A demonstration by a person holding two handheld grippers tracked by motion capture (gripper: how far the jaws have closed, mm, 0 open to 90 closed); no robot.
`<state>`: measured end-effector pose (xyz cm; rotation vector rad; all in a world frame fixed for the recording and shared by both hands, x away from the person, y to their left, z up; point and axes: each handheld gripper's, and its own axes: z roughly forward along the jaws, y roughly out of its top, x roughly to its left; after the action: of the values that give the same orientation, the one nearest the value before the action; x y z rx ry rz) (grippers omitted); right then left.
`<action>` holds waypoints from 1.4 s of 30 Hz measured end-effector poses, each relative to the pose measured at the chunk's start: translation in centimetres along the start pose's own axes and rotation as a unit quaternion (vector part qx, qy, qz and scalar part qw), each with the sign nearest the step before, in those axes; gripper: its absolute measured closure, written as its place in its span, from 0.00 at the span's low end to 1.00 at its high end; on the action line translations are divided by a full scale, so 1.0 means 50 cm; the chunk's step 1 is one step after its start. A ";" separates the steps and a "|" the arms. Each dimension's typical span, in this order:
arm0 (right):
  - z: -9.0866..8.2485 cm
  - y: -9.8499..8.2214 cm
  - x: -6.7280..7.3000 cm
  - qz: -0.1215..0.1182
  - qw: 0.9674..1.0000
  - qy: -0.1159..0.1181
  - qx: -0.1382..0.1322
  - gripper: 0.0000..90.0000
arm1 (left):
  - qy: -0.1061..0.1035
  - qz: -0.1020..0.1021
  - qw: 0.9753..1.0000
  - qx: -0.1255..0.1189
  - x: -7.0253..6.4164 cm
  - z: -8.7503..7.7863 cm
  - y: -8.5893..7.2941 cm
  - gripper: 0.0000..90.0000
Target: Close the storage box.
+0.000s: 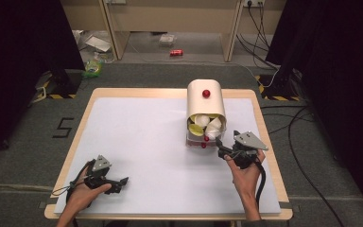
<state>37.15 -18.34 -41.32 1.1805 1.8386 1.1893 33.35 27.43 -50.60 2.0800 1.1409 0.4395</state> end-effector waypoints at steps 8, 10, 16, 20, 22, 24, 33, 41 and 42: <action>0.004 0.001 -0.002 -0.002 1.000 -0.005 -0.001 0.32 | 0.000 0.000 1.000 0.000 0.000 0.000 0.000 0.00; 0.006 0.001 -0.003 -0.001 1.000 -0.005 -0.003 0.32 | 0.000 0.000 1.000 0.000 0.000 0.000 0.000 0.00; 0.010 0.001 -0.004 -0.001 1.000 -0.008 -0.005 0.32 | 0.000 0.000 1.000 0.000 0.000 0.000 0.000 0.00; 0.013 0.000 -0.005 -0.001 1.000 -0.010 -0.008 0.32 | 0.000 0.000 1.000 0.000 0.000 0.000 0.000 0.00; 0.013 0.001 -0.005 -0.001 1.000 -0.010 -0.007 0.32 | 0.000 0.000 1.000 0.000 0.000 0.000 0.000 0.00; 0.015 0.001 -0.006 0.000 1.000 -0.010 -0.007 0.32 | 0.000 0.000 1.000 0.000 0.000 0.000 0.000 0.00; 0.021 0.004 -0.006 0.001 1.000 -0.015 -0.008 0.32 | 0.000 0.000 1.000 0.000 0.000 0.000 0.000 0.00; 0.020 0.009 -0.011 0.007 1.000 -0.018 -0.015 0.33 | 0.000 0.000 1.000 0.000 0.000 0.000 0.000 0.00; 0.019 0.010 -0.010 0.010 1.000 -0.018 -0.016 0.33 | 0.000 0.000 1.000 0.000 0.000 0.000 0.000 0.00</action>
<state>38.32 -18.40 -41.19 1.1978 1.7798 1.1972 33.35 27.43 -50.60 2.0807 1.1402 0.4402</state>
